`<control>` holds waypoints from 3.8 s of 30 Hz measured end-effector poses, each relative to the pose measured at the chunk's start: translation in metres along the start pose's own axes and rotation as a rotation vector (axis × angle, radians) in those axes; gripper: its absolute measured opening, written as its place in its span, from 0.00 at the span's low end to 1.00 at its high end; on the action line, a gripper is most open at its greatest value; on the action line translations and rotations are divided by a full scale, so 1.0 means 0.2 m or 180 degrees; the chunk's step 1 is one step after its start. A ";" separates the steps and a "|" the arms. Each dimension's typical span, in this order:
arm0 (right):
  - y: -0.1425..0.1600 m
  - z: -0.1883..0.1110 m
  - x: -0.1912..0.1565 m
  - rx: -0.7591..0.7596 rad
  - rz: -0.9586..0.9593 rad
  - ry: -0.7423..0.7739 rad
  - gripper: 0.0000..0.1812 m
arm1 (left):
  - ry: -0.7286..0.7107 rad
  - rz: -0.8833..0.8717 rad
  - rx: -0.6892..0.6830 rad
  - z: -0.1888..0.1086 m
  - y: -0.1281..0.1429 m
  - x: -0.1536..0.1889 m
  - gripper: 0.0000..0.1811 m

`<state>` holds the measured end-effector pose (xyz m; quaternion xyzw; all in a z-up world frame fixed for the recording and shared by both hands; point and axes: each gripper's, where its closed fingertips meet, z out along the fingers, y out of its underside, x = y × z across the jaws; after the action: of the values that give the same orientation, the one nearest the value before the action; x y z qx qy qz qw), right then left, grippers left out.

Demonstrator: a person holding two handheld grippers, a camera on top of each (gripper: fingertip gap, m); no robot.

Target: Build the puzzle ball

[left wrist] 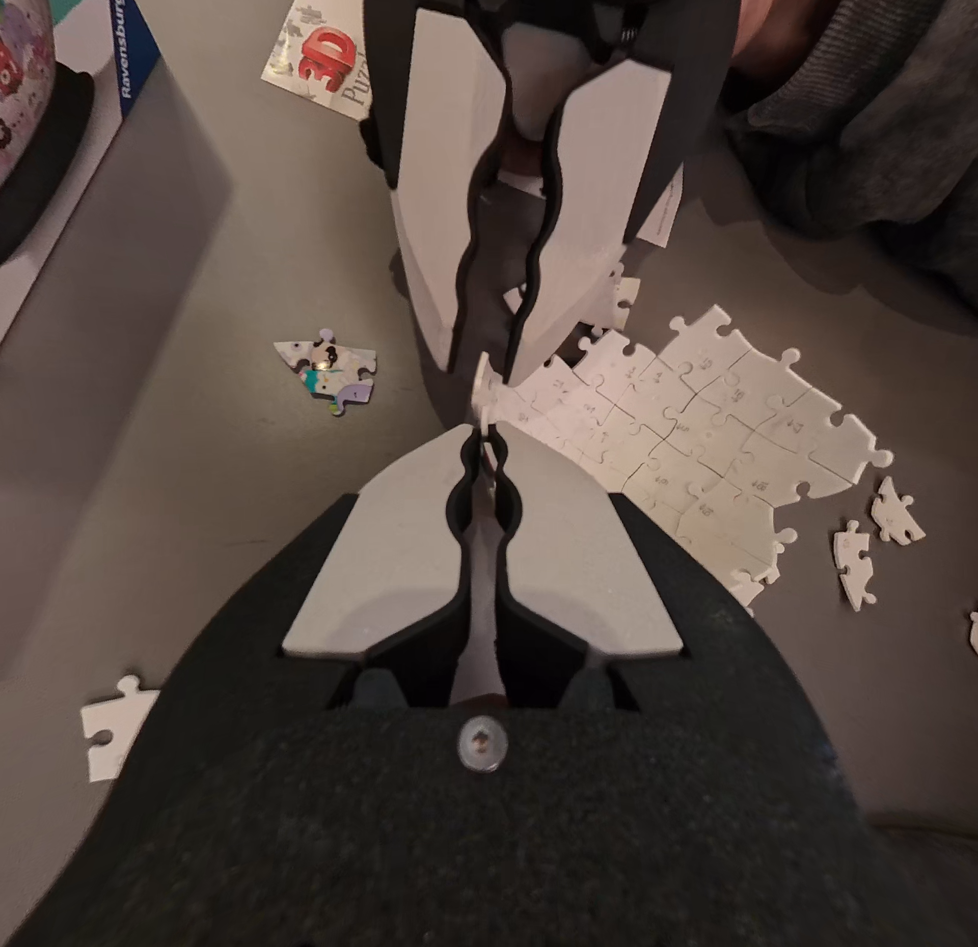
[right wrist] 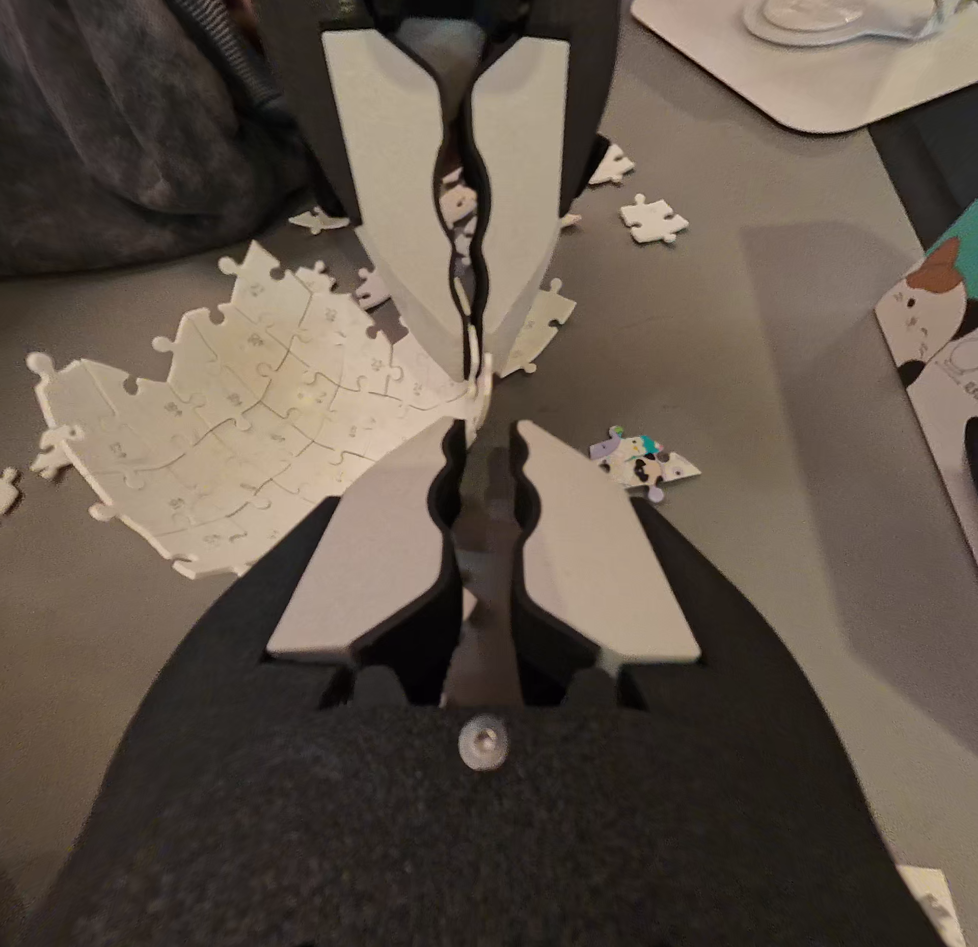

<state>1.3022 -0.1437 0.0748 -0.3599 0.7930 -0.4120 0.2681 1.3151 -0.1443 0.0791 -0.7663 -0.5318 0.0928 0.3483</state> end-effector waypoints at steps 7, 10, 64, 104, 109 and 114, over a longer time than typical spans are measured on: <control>-0.09 -0.03 -0.01 0.0323 0.0245 -0.0144 0.08 | 0.0001 0.0017 0.0020 0.00 -0.01 0.01 0.01; -0.08 -0.02 -0.01 0.0243 0.0202 -0.0107 0.01 | 0.0001 0.0006 0.0012 0.00 -0.01 0.01 0.01; 0.09 -0.16 0.13 -0.0809 0.0467 0.0665 0.09 | 0.0052 -0.0097 -0.0427 -0.01 0.12 0.02 0.08; 0.08 -0.04 0.53 -0.0849 0.0832 0.1897 0.36 | -0.0488 -0.0759 0.1145 -0.54 0.04 0.24 0.15; 0.13 0.02 0.58 -0.0835 0.1100 0.1989 0.34 | -0.0418 -0.0776 0.1156 -0.55 0.09 0.31 0.15; 0.15 -0.01 0.55 -0.0809 0.0947 0.2097 0.00 | -0.0416 -0.0861 0.1166 -0.56 0.09 0.33 0.15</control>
<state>1.2243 -0.2182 0.0371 -0.1195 0.9250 -0.3606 0.0090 1.4138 -0.1383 0.1658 -0.6044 -0.6254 0.1896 0.4557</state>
